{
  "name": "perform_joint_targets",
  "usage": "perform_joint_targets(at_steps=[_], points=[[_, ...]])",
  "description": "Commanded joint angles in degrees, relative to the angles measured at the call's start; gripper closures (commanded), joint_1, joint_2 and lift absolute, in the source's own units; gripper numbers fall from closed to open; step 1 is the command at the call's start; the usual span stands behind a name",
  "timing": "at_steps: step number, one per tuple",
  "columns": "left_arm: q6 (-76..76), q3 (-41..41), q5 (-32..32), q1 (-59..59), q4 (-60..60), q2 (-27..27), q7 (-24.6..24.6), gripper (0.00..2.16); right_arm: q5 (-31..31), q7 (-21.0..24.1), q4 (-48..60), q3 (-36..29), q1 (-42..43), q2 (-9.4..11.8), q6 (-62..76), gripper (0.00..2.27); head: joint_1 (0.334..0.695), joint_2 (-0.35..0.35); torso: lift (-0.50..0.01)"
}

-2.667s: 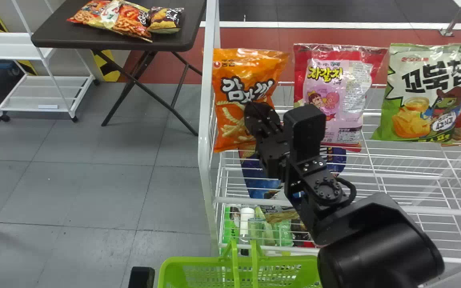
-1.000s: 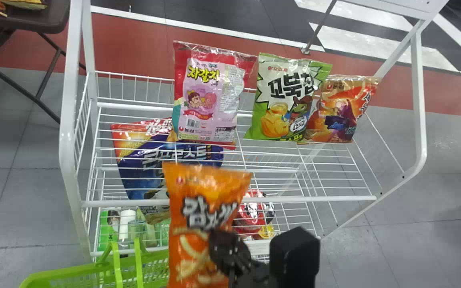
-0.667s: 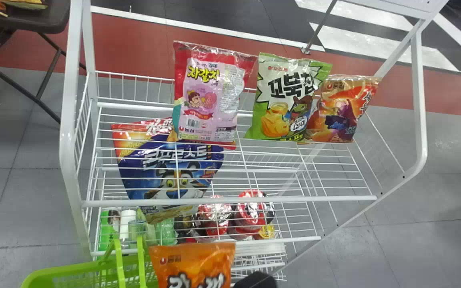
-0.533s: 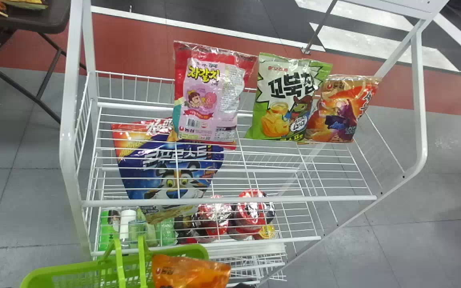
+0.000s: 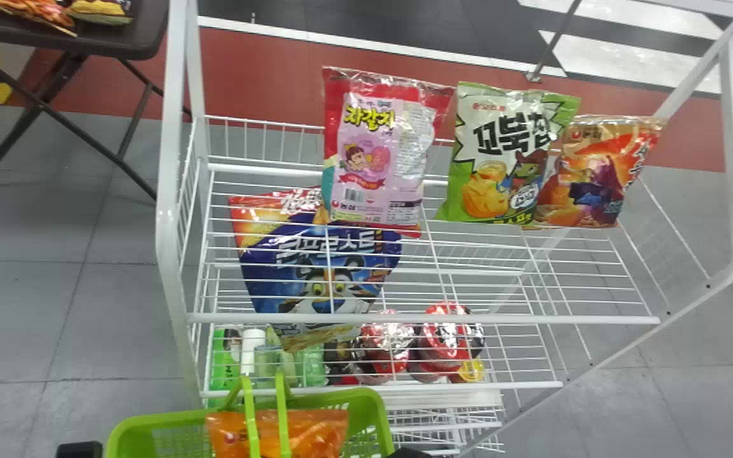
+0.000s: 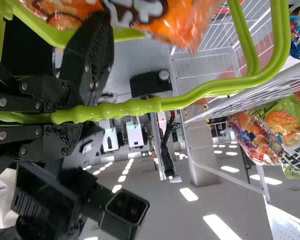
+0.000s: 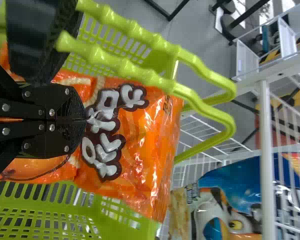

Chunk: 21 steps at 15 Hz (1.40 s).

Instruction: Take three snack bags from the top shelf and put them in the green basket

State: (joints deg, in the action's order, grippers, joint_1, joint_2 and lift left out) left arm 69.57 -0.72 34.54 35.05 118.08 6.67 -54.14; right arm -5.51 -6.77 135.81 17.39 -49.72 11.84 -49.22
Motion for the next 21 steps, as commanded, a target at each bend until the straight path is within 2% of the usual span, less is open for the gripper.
perform_joint_targets(at_steps=[1,2,3,6,11,13,15,17,19,21], points=[[0.0,-0.07,0.0,0.19,0.22,0.01,0.0,2.14,-0.46,0.0,-2.57,-0.34,2.17,-0.5,-4.88,0.46,0.695,-0.255,-0.044],[0.0,-0.25,-0.09,0.19,0.3,0.01,0.0,2.14,-0.46,0.0,-2.22,-0.78,2.17,-0.5,-4.7,0.0,0.695,-0.271,-0.044],[0.0,-0.42,-0.26,0.19,0.3,0.01,0.0,2.14,-0.37,0.0,-1.61,-1.31,1.91,-0.5,-3.82,0.0,0.695,-0.302,-0.044],[0.0,-0.6,-0.26,0.28,0.39,0.01,-0.09,2.14,2.09,0.17,-0.64,-2.89,0.85,-0.41,5.67,0.05,0.695,-0.334,-0.044],[0.0,-0.16,-0.26,0.8,0.57,0.18,-0.35,2.14,3.49,2.81,-2.75,-7.37,-1.17,-0.5,37.48,0.08,0.695,-0.337,-0.044],[0.0,-0.6,-0.44,1.16,0.92,0.01,-0.18,2.14,2.09,3.25,-3.01,-11.15,-1.08,-2.08,46.1,0.08,0.695,-0.344,-0.044],[-0.17,-1.3,-1.14,1.33,0.92,0.01,0.0,2.14,-0.11,3.25,-3.01,-15.37,1.12,-3.93,46.1,0.08,0.695,-0.35,-0.044],[-0.17,-1.48,-1.32,1.95,1.45,0.09,-0.18,2.14,-0.9,3.25,-4.24,-19.59,7.62,-6.48,38.01,0.08,0.695,-0.35,-0.044],[-0.17,-1.74,-1.49,2.21,2.06,0.09,-0.18,2.14,-0.81,3.51,-7.49,-23.11,13.25,-8.15,37.84,0.07,0.695,-0.35,-0.044],[-0.17,-2.0,-1.76,2.39,2.06,0.18,-0.09,2.14,-0.9,3.51,-11.62,-25.74,19.4,-8.85,37.66,0.08,0.695,-0.35,-0.044]])
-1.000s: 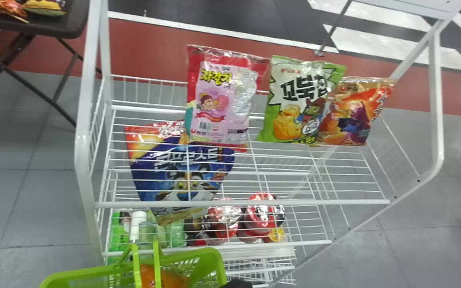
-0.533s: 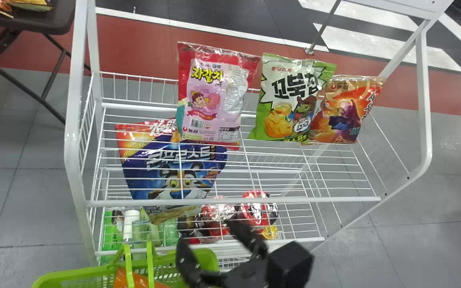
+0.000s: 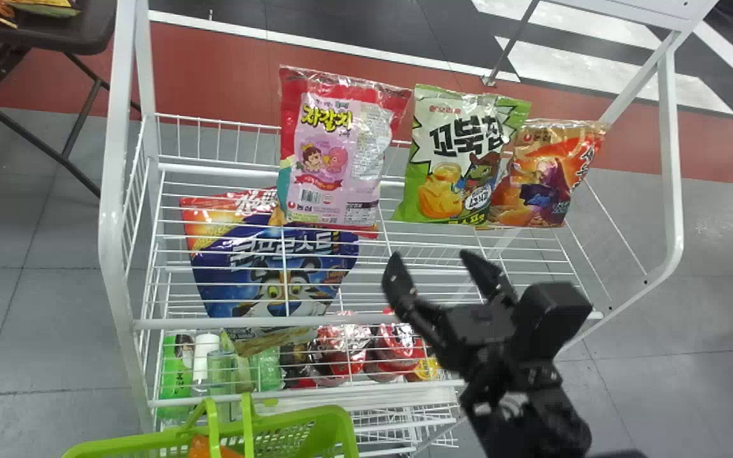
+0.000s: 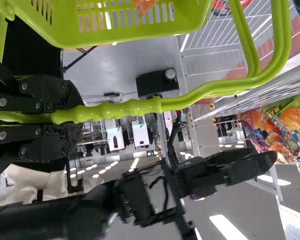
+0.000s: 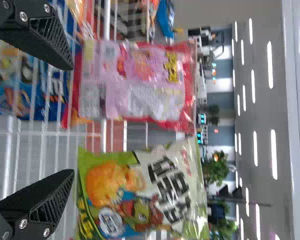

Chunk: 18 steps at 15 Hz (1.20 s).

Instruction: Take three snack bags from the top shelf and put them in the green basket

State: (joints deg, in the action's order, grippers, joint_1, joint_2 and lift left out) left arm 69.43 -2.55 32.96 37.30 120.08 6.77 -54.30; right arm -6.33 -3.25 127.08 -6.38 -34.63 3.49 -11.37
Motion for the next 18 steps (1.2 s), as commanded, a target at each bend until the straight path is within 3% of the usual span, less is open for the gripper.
perform_joint_targets(at_steps=[1,9,14,15,16,17,18], points=[[-0.04,-0.17,-0.18,0.14,0.06,0.18,-0.02,2.14,-0.09,0.0,-4.82,-2.94,7.03,-0.51,-0.37,0.08,0.695,-0.35,-0.044],[0.14,0.27,-0.18,0.05,0.33,0.97,-0.11,2.14,0.7,0.17,-16.78,-6.81,21.89,-0.59,-4.59,0.08,0.695,-0.35,-0.044],[0.49,0.09,-0.18,-0.65,0.33,1.32,0.59,2.14,0.7,-5.8,-24.33,-9.62,28.13,-0.33,-5.64,0.2,0.695,-0.35,-0.044],[0.67,-0.08,-0.18,-0.83,0.33,1.32,0.59,2.14,1.14,-7.12,-24.95,-9.62,29.01,-0.24,-5.64,0.51,0.695,-0.35,-0.044],[0.84,-0.35,-0.27,-1.0,0.33,1.32,0.68,2.14,1.84,-9.06,-25.21,-9.53,29.53,-0.07,-5.64,1.45,0.695,-0.35,-0.044],[0.84,-0.44,-0.36,-1.09,0.33,1.32,0.95,2.14,2.2,-9.14,-25.13,-9.27,29.53,-0.15,-6.17,2.02,0.695,-0.35,-0.044],[0.84,-0.52,-0.36,-1.18,0.33,1.32,1.38,2.14,2.2,-9.32,-24.69,-9.0,29.18,-0.15,-6.17,2.11,0.695,-0.35,-0.044]])
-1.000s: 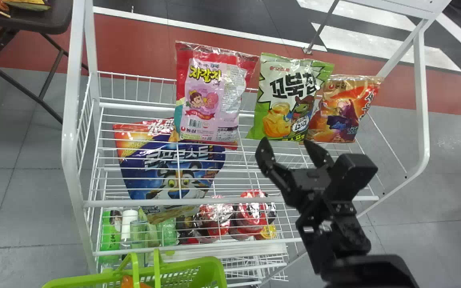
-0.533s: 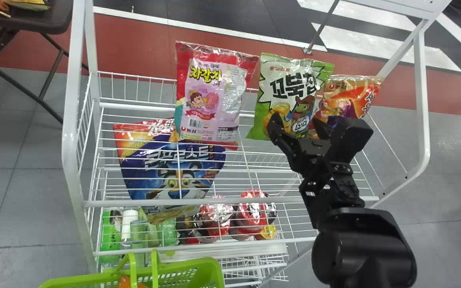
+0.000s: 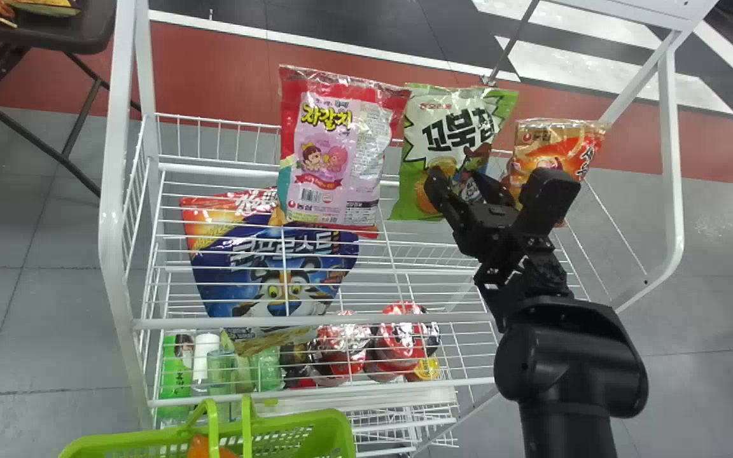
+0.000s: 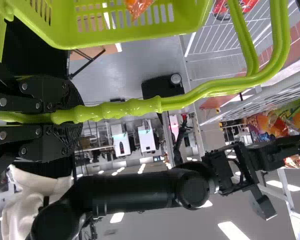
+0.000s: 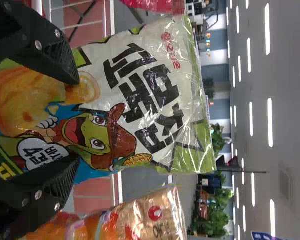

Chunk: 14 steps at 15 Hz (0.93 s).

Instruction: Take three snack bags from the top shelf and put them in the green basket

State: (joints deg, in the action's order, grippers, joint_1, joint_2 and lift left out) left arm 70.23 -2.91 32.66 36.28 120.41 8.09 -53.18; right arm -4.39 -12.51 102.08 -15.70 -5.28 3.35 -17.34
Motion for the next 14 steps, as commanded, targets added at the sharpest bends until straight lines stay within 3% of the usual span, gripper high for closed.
perform_joint_targets(at_steps=[1,4,14], points=[[0.04,-0.17,-0.05,-0.15,0.0,-0.09,0.35,2.14,-0.27,0.03,1.19,0.67,-1.4,-0.19,1.74,2.12,0.695,-0.35,-0.044],[0.04,-0.08,-0.05,-0.33,-0.09,-0.09,0.35,2.14,-0.71,1.62,2.95,0.94,-4.48,-0.63,6.48,2.13,0.695,-0.35,-0.044],[0.22,0.01,0.04,-0.51,0.09,0.35,0.18,2.14,-1.5,5.4,4.45,-0.03,-4.48,-1.24,2.09,2.13,0.695,-0.35,-0.044]])
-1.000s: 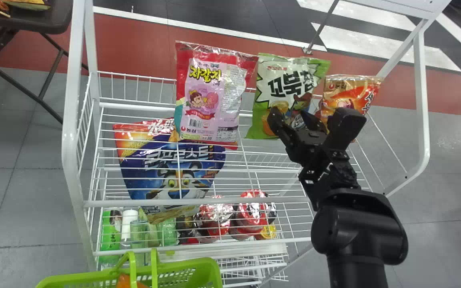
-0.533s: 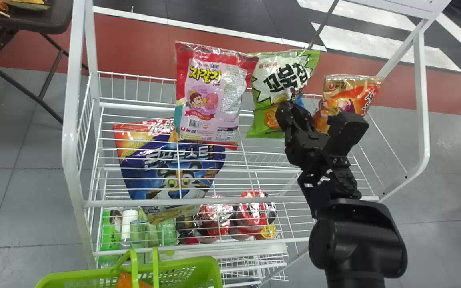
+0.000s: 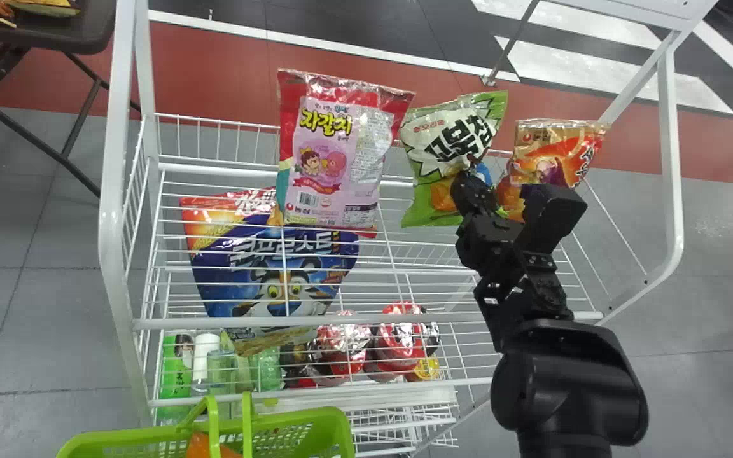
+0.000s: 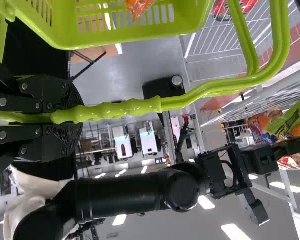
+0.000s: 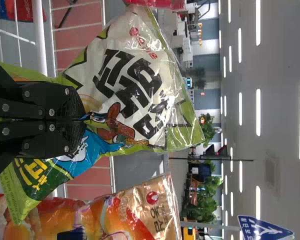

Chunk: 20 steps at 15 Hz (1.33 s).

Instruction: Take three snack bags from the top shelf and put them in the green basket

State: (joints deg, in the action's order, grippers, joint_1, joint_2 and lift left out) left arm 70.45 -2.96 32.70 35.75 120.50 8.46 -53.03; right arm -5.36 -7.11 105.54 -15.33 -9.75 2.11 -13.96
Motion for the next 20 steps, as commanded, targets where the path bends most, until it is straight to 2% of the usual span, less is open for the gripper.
perform_joint_targets(at_steps=[1,9,14,18,20], points=[[0.18,-0.03,0.0,-0.07,0.0,-0.02,0.03,2.14,-1.76,-0.01,2.48,-0.76,-0.8,-0.01,-1.64,2.13,0.695,-0.35,-0.044],[0.53,-0.29,-0.18,0.2,0.88,-0.02,0.21,2.14,-2.81,0.78,5.47,-2.87,-2.2,0.08,-4.1,2.13,0.695,-0.35,-0.044],[0.53,-0.82,-0.44,0.2,1.32,-0.02,0.56,2.14,-5.8,-0.19,12.41,-2.51,-6.6,-0.01,-4.98,2.13,0.695,-0.35,-0.044],[0.7,-0.29,-0.35,0.37,1.67,-0.02,0.47,2.14,-10.72,-0.36,22.87,-1.99,-14.16,-0.09,-7.27,2.13,0.695,-0.35,-0.044],[0.53,0.15,-0.09,0.55,1.85,-0.02,-0.14,2.14,-14.06,-2.3,29.46,-2.25,-20.75,-0.09,-8.32,2.13,0.695,-0.35,-0.044]])
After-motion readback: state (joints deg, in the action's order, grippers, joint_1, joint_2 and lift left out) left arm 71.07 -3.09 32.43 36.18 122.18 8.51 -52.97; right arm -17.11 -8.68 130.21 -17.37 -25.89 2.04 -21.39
